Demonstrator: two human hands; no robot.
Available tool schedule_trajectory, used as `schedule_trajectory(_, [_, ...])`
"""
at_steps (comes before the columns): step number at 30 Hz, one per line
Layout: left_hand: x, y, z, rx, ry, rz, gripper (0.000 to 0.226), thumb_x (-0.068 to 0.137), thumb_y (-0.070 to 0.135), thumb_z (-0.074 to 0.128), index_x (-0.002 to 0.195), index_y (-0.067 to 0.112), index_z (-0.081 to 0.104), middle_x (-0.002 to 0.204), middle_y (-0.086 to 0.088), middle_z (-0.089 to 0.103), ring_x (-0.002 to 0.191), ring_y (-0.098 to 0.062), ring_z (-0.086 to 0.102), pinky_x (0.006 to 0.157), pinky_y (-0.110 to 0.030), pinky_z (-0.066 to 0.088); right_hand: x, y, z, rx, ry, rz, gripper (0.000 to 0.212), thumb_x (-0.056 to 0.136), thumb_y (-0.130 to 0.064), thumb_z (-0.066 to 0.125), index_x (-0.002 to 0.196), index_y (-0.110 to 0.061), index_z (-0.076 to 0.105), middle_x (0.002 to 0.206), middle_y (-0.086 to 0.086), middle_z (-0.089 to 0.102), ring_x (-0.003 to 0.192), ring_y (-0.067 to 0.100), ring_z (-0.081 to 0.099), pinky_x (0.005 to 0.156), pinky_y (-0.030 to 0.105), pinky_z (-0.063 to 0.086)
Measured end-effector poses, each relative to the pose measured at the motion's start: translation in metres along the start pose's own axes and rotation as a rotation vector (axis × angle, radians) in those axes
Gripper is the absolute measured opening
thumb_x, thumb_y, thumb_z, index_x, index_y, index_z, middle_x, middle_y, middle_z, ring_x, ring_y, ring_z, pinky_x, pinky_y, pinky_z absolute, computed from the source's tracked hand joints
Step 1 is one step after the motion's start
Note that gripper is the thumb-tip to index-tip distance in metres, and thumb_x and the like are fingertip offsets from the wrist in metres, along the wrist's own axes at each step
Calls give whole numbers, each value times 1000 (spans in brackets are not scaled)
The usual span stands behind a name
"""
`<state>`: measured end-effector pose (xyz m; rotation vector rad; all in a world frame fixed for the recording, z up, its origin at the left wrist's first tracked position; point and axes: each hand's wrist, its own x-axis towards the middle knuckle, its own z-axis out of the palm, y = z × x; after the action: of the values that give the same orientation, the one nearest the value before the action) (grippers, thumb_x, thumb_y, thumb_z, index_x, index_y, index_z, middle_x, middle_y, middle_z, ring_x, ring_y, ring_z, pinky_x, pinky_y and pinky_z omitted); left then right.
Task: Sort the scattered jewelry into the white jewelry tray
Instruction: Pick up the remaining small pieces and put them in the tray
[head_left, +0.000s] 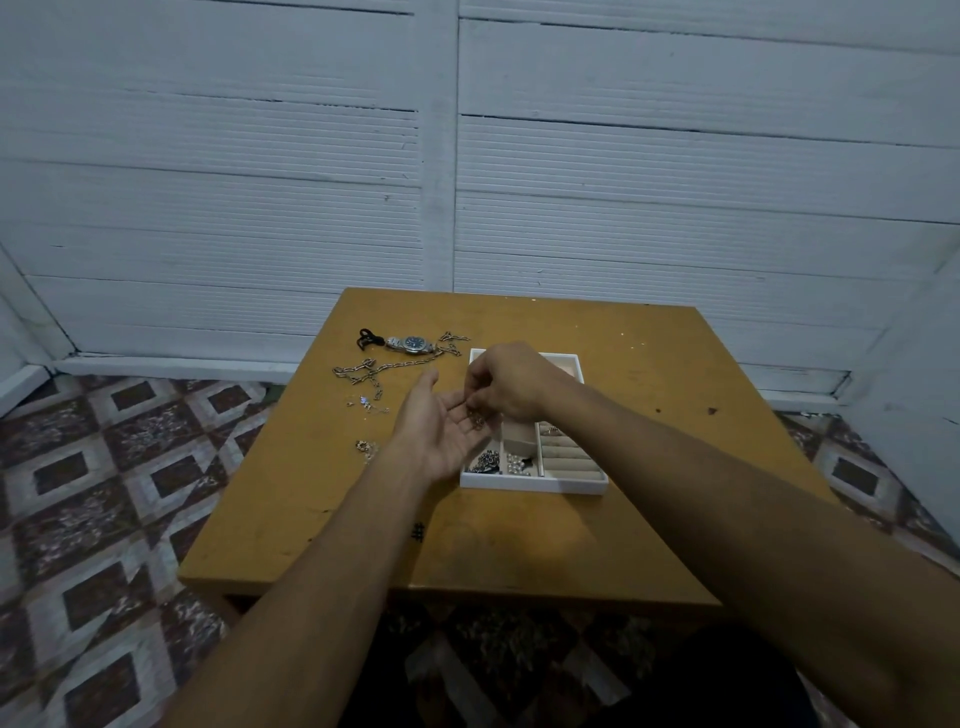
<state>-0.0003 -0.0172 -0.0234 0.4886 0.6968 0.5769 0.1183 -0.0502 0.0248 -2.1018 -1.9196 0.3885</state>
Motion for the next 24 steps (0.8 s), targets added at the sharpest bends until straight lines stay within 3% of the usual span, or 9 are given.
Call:
schedule_trajectory(6, [3, 4, -3, 12, 22, 4, 62, 99, 48, 36, 122, -7, 54, 98, -21, 67, 101, -30, 65, 99, -41, 49, 2, 7, 3, 38, 22, 23, 9, 85, -14, 69, 92, -15, 73, 94, 5, 72, 86, 19, 65, 81, 32, 54])
schedule_trajectory(9, [3, 7, -4, 26, 33, -6, 62, 100, 47, 37, 122, -9, 53, 102, -23, 65, 97, -31, 64, 96, -40, 51, 2, 11, 3, 91, 36, 62, 9, 85, -12, 68, 91, -16, 73, 93, 4, 72, 85, 17, 66, 78, 29, 53])
schedule_trajectory(15, [5, 11, -4, 70, 26, -34, 64, 99, 49, 37, 127, -7, 51, 114, -25, 63, 119, -35, 58, 98, -42, 48, -2, 11, 8, 121, 44, 72, 7, 84, -15, 69, 90, -16, 73, 81, -1, 67, 69, 9, 58, 57, 17, 39])
schedule_trajectory(20, [5, 16, -2, 107, 59, -51, 65, 98, 48, 40, 131, -7, 46, 120, -25, 58, 119, -37, 56, 97, -42, 49, 0, 17, 4, 145, 94, 100, 9, 86, -14, 66, 88, -15, 74, 92, 3, 72, 84, 14, 61, 78, 29, 50])
schedule_trajectory(24, [1, 18, 1, 156, 59, -71, 66, 99, 45, 39, 136, -9, 41, 128, -27, 54, 115, -38, 56, 99, -43, 48, -4, 20, 5, 143, 84, 113, 11, 85, -12, 64, 89, -12, 74, 93, 4, 72, 83, 13, 58, 74, 25, 46])
